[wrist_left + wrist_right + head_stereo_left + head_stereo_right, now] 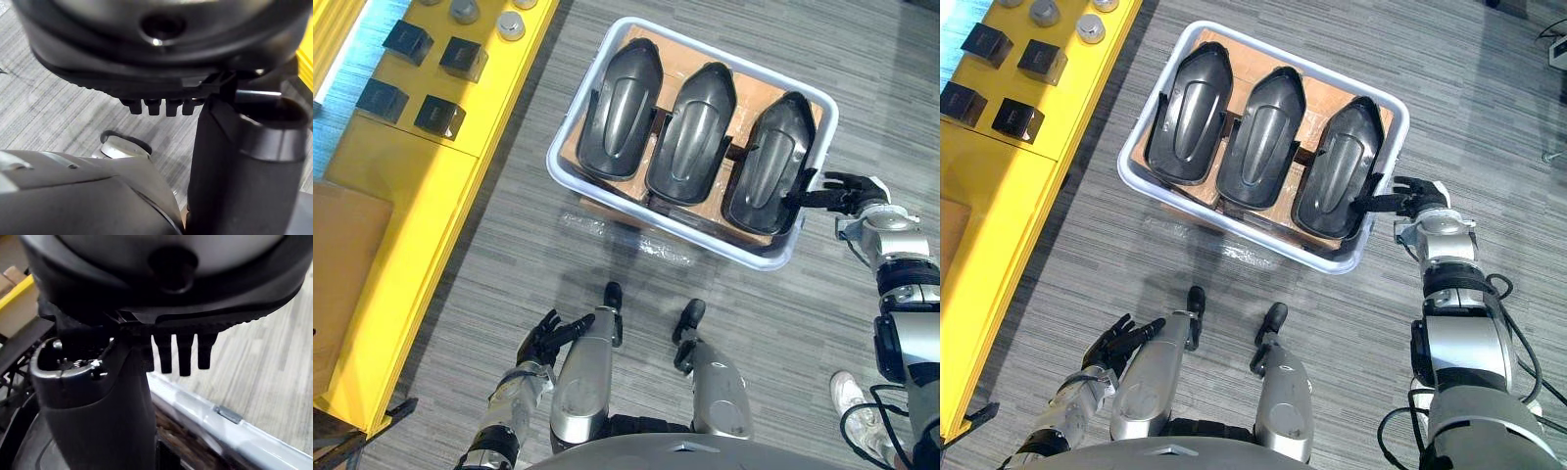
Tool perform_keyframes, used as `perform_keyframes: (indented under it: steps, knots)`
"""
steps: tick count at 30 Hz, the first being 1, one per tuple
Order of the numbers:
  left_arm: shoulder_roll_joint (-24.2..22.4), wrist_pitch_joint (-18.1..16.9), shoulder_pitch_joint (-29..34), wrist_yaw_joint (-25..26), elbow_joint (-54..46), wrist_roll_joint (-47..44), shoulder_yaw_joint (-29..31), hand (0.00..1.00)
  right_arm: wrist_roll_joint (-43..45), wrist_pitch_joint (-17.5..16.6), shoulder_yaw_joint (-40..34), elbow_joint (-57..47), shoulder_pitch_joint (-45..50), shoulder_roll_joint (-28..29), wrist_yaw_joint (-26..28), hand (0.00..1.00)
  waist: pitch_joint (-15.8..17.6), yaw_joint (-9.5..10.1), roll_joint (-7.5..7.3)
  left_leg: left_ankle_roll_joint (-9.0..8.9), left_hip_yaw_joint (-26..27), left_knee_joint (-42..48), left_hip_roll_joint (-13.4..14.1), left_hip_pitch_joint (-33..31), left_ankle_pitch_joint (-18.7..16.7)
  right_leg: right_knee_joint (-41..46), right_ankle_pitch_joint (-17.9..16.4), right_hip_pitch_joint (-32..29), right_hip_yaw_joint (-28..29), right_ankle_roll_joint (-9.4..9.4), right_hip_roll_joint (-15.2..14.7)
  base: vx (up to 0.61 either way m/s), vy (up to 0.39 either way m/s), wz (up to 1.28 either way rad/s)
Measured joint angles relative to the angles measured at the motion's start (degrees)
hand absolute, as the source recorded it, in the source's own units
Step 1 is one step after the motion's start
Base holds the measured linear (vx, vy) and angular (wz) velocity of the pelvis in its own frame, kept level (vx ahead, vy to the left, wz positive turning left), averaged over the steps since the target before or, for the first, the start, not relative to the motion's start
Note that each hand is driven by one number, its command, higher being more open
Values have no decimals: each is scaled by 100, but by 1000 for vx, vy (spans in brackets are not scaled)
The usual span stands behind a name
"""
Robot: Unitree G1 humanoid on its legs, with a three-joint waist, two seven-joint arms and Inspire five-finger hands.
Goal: Walk over and take three plastic housings, then place them on the shelf
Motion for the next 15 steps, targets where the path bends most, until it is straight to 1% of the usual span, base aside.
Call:
perform_keyframes:
  steps: [2,6,8,12,15]
  knots:
    - [0,1,0,0,0,-12,1,100,-205,6,-3,10,-8,-32,-22,0,0,0,0,0,-1,5,2,-1,0,0,0,4,-1,0,2,0,0,0]
    - [11,10,0,1,1,-46,1,100,-213,48,-3,28,-8,-68,-24,0,0,-2,0,0,-4,7,9,-3,0,0,-1,6,-4,-2,11,0,0,0]
    - [20,13,0,1,-2,-53,2,100,-326,39,131,35,8,-75,-13,0,0,-2,0,-1,-8,6,14,-6,0,0,-5,6,-6,-8,17,0,0,0]
    - [35,22,1,6,2,-165,-1,100,-112,-27,-10,-17,-7,-98,-85,0,-2,-14,0,-3,-10,4,16,-3,1,26,-18,0,-7,-25,18,0,0,0]
    - [35,28,1,24,0,-177,0,100,-88,11,-13,4,69,-98,-228,0,-2,-2,0,-14,-15,-27,10,-6,23,87,-46,-27,-38,-47,0,-19,7,5]
